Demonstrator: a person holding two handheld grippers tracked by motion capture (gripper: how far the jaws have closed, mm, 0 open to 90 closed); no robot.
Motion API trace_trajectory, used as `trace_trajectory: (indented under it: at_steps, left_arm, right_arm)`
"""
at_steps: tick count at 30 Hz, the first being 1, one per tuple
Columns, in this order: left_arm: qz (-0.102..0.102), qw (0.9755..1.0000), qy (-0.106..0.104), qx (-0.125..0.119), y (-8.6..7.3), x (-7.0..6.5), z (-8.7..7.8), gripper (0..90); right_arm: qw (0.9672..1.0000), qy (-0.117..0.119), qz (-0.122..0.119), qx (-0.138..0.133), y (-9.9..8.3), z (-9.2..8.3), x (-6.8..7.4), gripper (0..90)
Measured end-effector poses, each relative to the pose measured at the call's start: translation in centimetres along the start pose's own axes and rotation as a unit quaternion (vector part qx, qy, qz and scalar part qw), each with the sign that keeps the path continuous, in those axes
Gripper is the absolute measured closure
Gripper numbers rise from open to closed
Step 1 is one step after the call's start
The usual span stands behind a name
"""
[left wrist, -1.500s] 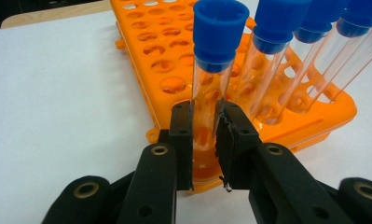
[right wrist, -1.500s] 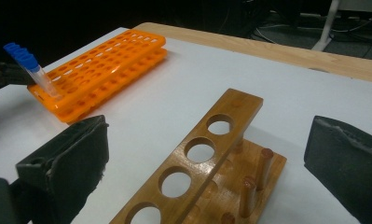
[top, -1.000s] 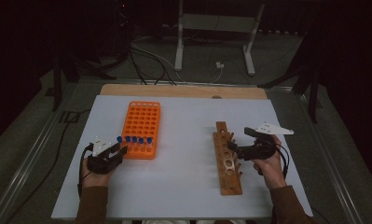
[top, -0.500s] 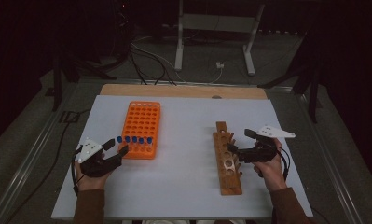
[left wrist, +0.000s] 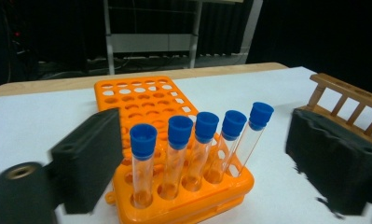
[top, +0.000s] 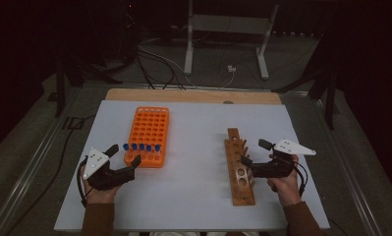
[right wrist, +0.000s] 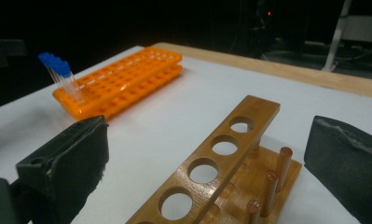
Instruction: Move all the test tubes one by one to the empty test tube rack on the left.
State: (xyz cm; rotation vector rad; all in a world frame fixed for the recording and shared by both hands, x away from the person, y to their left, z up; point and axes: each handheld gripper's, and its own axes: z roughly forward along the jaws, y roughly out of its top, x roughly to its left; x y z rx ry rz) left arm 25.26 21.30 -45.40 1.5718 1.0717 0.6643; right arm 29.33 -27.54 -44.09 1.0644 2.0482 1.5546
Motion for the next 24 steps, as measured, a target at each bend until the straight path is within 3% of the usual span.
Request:
trace_trajectory:
  at_steps: [10, 24]
  left_arm:
    - [-0.006, 0.9999, -0.003, -0.011, 0.1, -0.2, -0.1, 0.7]
    - [-0.008, 0.9999, -0.002, -0.01, 0.1, 0.1, 0.0, 0.7]
  right_arm:
    - [0.9996, -0.003, 0.005, -0.027, -0.9, -0.8, 0.2, 0.0]
    - [0.9996, -0.017, -0.014, -0.018, -1.3, -0.5, 0.9, 0.0]
